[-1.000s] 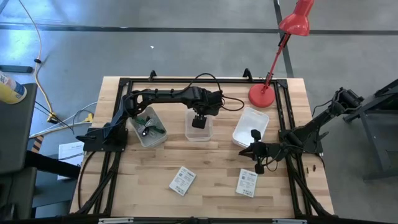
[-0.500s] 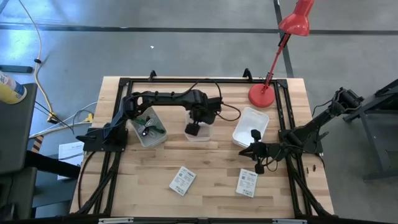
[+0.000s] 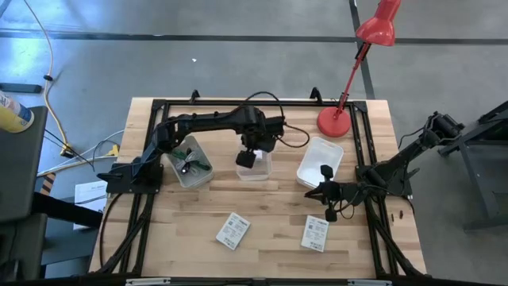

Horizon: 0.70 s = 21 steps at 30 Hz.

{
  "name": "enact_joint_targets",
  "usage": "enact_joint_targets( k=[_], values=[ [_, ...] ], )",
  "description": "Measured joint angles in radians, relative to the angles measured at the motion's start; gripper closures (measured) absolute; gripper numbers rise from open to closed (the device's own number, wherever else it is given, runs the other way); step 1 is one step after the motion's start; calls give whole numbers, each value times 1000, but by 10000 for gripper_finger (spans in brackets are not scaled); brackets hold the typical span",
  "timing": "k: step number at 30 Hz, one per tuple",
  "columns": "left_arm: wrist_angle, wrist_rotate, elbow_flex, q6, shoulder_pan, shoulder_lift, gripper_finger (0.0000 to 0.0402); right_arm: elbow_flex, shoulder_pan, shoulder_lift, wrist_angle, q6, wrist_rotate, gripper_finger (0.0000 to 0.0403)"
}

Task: Pick and place items into bin
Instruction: Put the right card reader box into the white bin

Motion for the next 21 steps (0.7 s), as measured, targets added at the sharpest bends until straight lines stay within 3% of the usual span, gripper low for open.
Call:
enact_joint_targets(
  k=[6,14,21],
  values=[
    [-39,38,120,4,-45,0,144,0,0,0,0,0,-2,391],
    [-149,38,281,15,-192,0,159,0,0,0,0,-7,-3,391],
    [-180,38,270,40,-375,-20,161,0,0,0,-5,8,-68,391]
  ],
)
